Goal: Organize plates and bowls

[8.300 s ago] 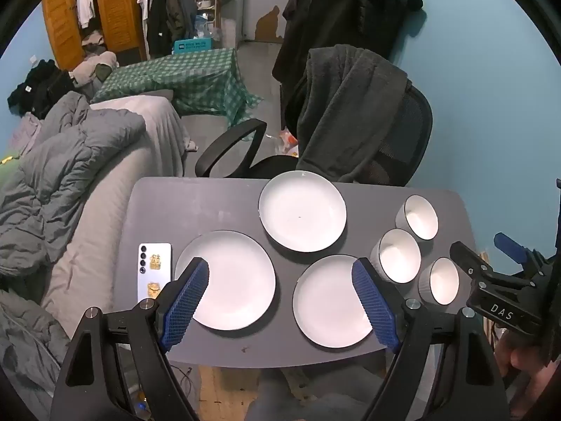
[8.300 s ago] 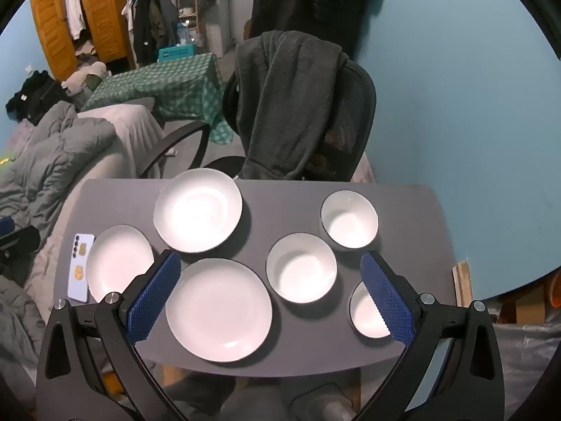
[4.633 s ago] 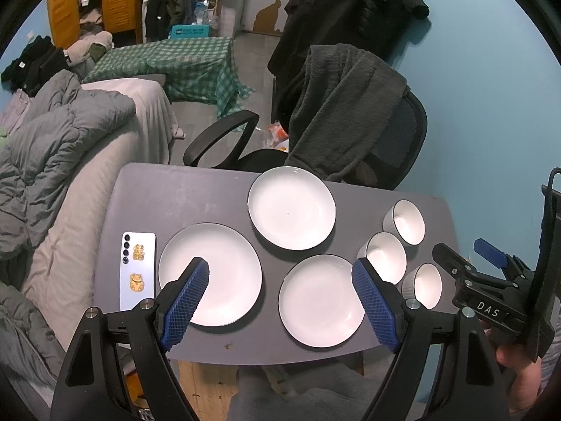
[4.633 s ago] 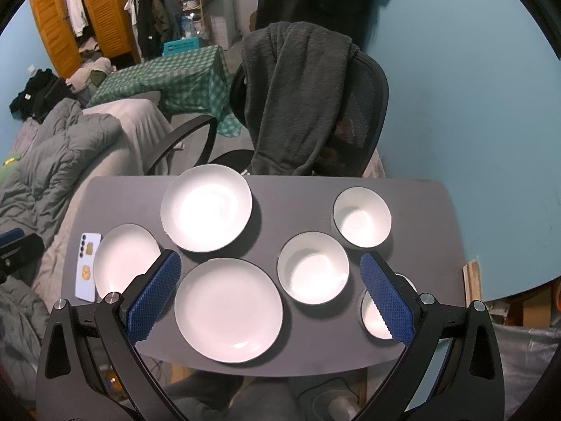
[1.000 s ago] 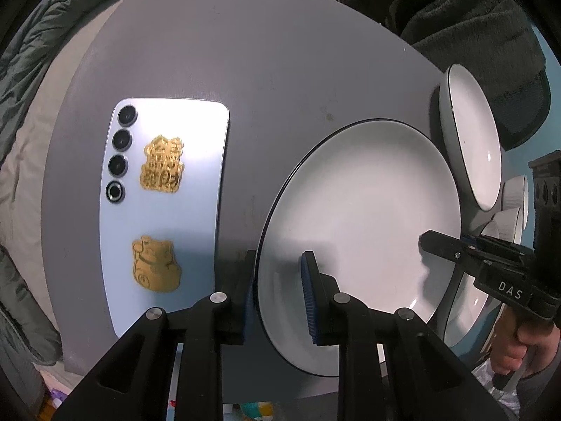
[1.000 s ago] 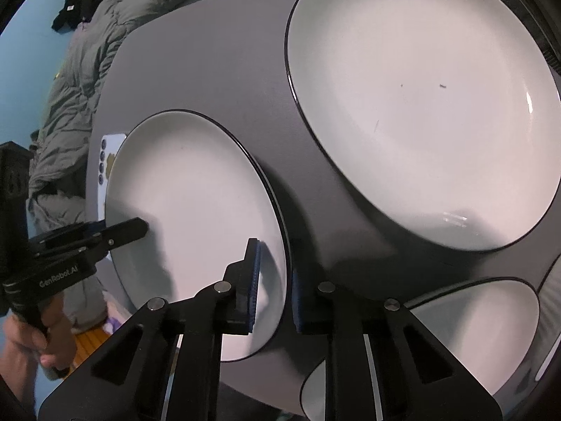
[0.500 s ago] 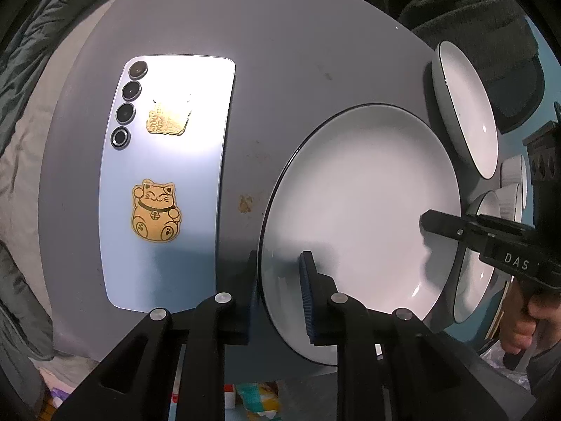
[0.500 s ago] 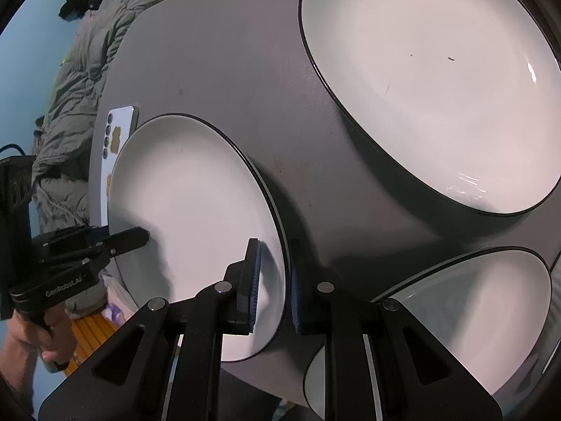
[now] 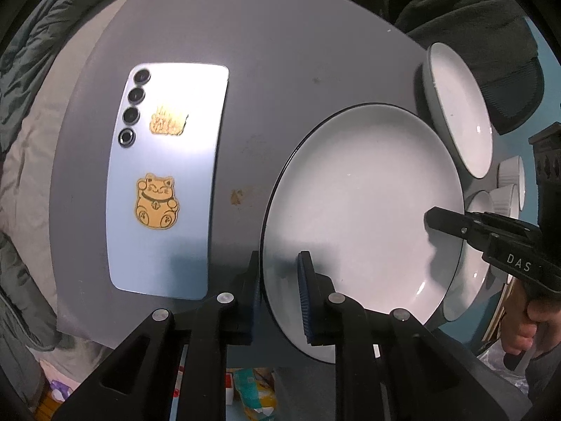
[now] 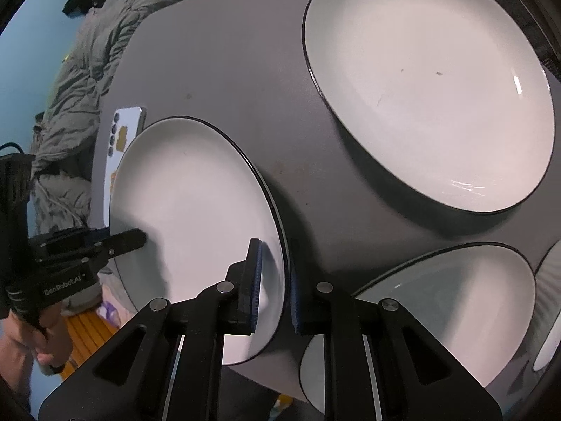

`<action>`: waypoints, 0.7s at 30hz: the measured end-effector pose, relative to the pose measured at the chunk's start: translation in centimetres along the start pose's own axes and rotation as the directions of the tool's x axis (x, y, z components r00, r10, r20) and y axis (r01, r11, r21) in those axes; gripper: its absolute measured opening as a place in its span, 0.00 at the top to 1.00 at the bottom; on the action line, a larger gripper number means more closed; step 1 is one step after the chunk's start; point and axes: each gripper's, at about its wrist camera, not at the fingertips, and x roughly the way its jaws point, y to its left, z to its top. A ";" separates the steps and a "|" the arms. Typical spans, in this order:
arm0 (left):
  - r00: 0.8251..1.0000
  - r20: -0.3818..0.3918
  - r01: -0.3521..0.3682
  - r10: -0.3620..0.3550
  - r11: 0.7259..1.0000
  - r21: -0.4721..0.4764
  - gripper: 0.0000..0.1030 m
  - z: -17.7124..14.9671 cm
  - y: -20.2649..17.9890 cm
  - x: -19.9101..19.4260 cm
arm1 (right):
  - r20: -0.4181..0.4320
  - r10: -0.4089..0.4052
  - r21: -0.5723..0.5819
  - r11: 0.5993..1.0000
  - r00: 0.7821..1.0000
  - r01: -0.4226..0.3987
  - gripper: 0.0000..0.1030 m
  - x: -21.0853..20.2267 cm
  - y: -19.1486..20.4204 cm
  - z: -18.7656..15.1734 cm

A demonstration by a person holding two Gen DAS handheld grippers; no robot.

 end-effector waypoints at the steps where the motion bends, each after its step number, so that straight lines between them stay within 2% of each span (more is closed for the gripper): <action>1: 1.000 0.001 0.003 -0.003 1.000 0.001 0.82 0.1 0.0 -0.2 | 0.000 0.001 -0.001 1.000 1.000 -0.001 0.86 -0.2 0.0 0.0; 7: 1.000 0.023 0.017 -0.018 1.000 0.026 0.82 2.0 -0.8 -1.9 | 0.021 0.006 0.008 1.000 1.000 -0.006 0.86 -1.8 -0.2 0.3; 8: 0.999 0.028 0.020 -0.021 0.999 0.033 0.82 1.4 -1.2 -2.1 | 0.025 0.005 0.010 1.000 1.000 -0.005 0.86 -2.1 -0.2 0.4; 21: 0.998 0.053 0.021 -0.028 0.991 0.132 0.82 7.9 -6.1 -3.9 | 0.108 0.011 0.102 0.995 0.994 -0.022 0.87 -5.6 -4.5 2.5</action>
